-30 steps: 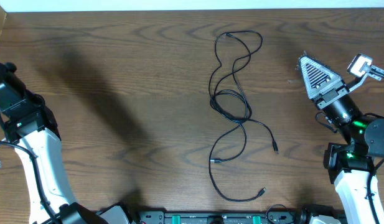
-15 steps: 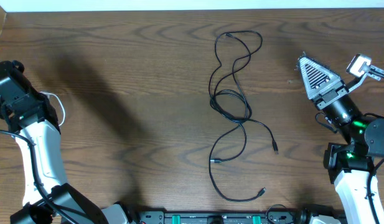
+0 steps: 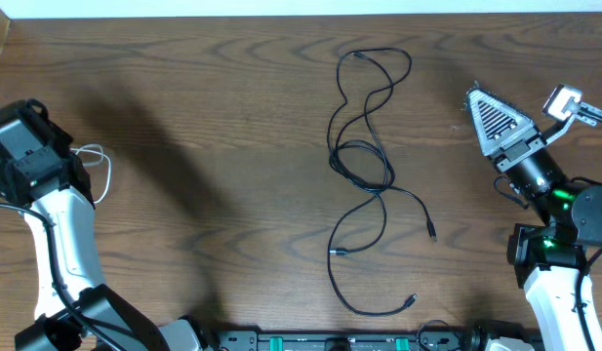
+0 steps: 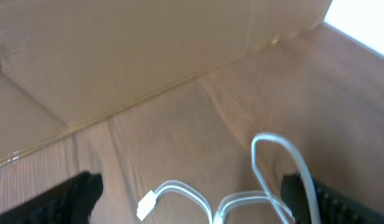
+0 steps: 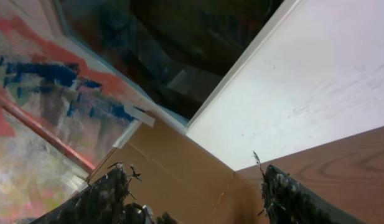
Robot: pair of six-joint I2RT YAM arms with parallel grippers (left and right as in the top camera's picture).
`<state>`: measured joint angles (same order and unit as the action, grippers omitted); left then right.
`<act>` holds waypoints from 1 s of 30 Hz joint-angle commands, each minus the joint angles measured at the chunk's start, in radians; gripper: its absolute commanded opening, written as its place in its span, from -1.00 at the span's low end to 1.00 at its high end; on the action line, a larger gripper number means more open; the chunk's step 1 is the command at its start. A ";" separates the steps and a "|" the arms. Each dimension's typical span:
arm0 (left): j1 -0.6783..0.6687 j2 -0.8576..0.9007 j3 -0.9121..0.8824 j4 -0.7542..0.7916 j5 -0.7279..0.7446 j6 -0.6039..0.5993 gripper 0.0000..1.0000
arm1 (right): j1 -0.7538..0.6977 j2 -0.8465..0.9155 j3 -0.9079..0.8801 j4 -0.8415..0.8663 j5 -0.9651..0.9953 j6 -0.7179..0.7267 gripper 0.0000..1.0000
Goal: Untangle cables
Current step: 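Release the white cable at the left table edge with the left gripper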
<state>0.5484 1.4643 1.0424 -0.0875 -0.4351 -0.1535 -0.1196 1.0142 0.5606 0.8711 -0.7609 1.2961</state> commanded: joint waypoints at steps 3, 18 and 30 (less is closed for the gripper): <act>0.003 0.008 0.013 -0.249 0.006 -0.422 0.93 | -0.004 -0.006 0.015 0.000 -0.002 -0.023 0.36; 0.004 0.013 0.013 -0.278 0.766 -0.573 0.94 | -0.004 -0.006 0.015 0.000 -0.017 -0.023 0.36; 0.067 -0.101 0.013 -0.394 0.560 -0.539 0.94 | -0.004 -0.006 0.015 0.000 -0.016 -0.030 0.36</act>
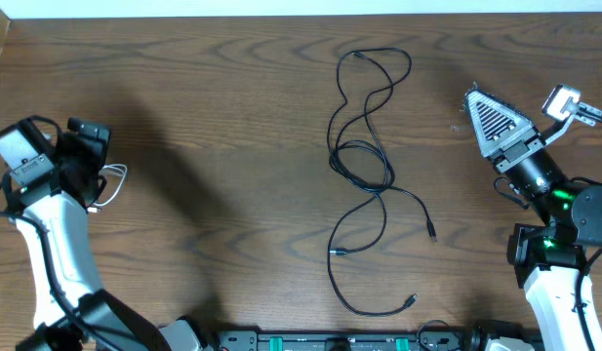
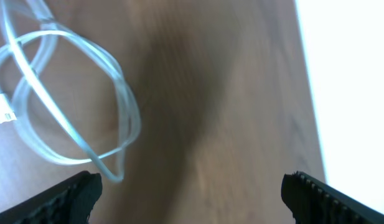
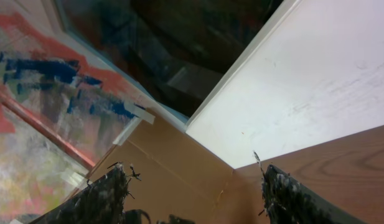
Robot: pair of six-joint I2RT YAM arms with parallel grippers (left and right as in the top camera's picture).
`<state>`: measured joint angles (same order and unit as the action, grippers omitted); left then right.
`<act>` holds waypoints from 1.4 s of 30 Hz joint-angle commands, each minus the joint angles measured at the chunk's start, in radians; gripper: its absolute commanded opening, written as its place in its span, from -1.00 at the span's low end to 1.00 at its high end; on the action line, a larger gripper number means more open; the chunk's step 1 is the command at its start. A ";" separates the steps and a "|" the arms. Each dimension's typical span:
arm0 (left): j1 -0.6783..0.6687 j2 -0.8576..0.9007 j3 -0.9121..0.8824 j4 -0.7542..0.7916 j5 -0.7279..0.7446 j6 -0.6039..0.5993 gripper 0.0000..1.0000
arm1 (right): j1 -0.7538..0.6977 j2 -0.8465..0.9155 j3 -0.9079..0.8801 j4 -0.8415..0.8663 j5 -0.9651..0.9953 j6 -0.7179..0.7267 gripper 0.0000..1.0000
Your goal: Untangle cables
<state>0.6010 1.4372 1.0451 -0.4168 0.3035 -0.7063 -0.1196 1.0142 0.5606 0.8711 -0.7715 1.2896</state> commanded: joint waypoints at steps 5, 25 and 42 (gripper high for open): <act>0.014 -0.137 0.010 -0.313 -0.399 0.013 0.94 | -0.004 -0.006 0.015 0.000 0.002 -0.023 0.37; -0.505 -0.133 0.005 -0.220 -0.150 0.641 0.94 | -0.003 -0.006 0.015 -0.284 -0.021 -0.119 0.99; -1.031 0.225 0.005 0.095 -0.150 0.710 0.94 | -0.003 -0.006 0.015 -0.697 0.090 -0.319 0.99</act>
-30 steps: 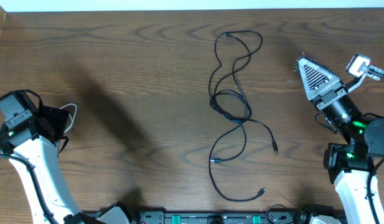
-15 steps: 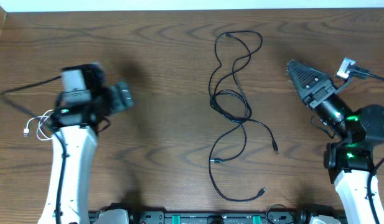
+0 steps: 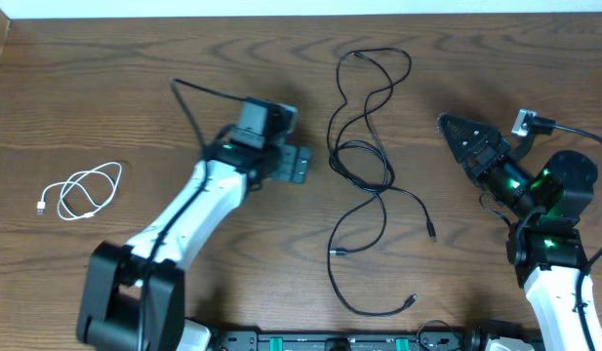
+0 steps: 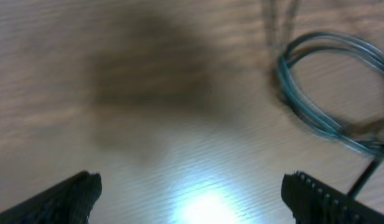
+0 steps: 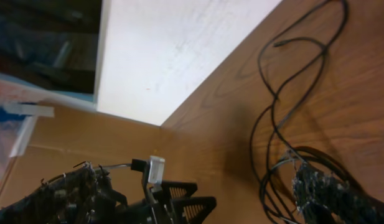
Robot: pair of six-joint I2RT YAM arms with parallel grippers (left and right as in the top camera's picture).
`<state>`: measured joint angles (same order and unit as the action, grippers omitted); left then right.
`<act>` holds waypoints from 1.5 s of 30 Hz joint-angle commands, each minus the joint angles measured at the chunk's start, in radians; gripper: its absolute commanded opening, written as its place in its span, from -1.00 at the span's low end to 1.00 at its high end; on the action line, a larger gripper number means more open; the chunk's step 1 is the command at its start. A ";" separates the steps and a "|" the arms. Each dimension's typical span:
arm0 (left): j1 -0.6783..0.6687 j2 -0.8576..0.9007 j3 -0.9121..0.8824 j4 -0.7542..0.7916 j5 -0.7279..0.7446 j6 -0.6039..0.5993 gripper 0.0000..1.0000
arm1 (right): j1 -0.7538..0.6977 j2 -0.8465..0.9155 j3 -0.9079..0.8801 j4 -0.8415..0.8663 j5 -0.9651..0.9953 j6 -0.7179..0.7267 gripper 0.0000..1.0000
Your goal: Untangle cables
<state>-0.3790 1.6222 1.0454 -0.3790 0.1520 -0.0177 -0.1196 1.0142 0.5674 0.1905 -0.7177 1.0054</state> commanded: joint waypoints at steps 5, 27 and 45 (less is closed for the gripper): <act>-0.101 0.109 0.005 0.184 -0.006 0.106 0.94 | -0.003 -0.006 0.008 -0.024 0.038 -0.035 0.99; -0.122 0.119 0.005 0.154 0.236 1.177 0.73 | -0.003 -0.006 0.008 -0.054 0.100 -0.132 0.99; -0.124 0.209 0.005 0.161 0.338 1.380 0.73 | -0.003 -0.006 0.008 -0.075 0.174 -0.158 0.98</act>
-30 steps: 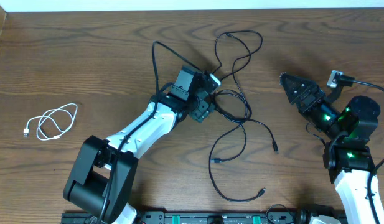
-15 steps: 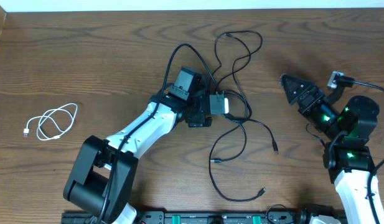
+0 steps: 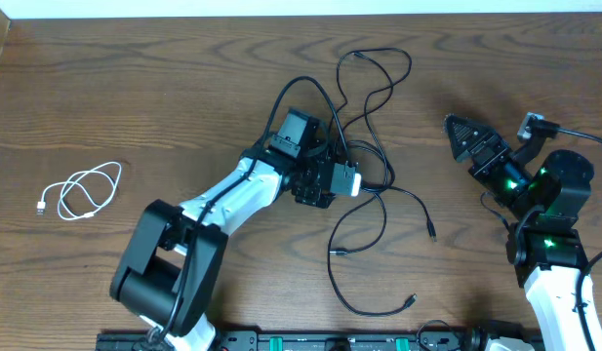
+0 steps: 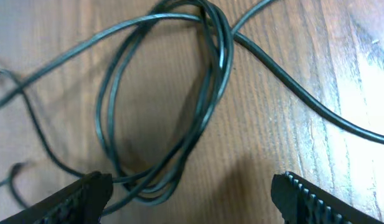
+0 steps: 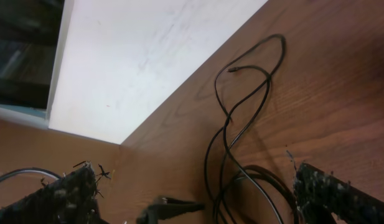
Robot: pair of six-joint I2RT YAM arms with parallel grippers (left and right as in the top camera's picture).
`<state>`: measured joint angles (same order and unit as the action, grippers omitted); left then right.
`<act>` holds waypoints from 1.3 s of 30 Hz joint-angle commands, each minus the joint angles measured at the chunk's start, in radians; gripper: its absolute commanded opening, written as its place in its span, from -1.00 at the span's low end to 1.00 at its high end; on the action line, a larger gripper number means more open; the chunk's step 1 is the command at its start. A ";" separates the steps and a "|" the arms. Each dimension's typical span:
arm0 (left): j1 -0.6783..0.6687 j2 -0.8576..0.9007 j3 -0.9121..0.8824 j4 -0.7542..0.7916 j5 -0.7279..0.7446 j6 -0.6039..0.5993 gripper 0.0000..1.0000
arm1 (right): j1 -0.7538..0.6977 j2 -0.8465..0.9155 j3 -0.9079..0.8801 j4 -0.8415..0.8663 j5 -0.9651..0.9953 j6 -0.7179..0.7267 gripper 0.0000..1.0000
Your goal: Untangle cables
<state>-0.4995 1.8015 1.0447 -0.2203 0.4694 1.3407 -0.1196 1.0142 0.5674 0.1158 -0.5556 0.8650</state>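
Observation:
A long black cable lies tangled down the middle of the table, with doubled loops at its centre and thin ends trailing toward the near edge. My left gripper hangs open just above those loops, and both fingertips show at the bottom of the left wrist view with nothing between them. To the right of the tangle, my right gripper is open, apart from the cable and pointing toward it. The right wrist view shows the cable's far loops.
A coiled white cable lies alone at the table's left side. A cardboard wall stands beyond the table's far left corner. A white strip runs along the table's far edge.
My left gripper has moved right, from just left of the tangle to over its central loops. The right gripper has shifted only slightly and stays open. The black cable lies as before.
My left gripper was open at the far left by the white cable, which lay loose on the table. Then it was at the middle, left of the black tangle, with the white coil left behind. My right gripper pointed upward, then tilted down toward the tangle.

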 commanded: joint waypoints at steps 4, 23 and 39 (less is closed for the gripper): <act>-0.004 0.045 0.006 0.036 0.041 0.021 0.72 | -0.003 -0.006 0.008 0.000 0.012 -0.017 0.99; -0.007 0.131 0.006 0.070 0.114 0.020 -0.06 | -0.003 -0.006 0.008 0.000 0.010 -0.005 0.98; -0.042 -0.116 0.008 0.160 -0.138 -0.344 -0.85 | -0.003 -0.006 0.008 0.106 -0.171 0.035 0.79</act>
<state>-0.5251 1.8553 1.0428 -0.0845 0.3698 1.2125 -0.1196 1.0142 0.5674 0.1997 -0.6369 0.8761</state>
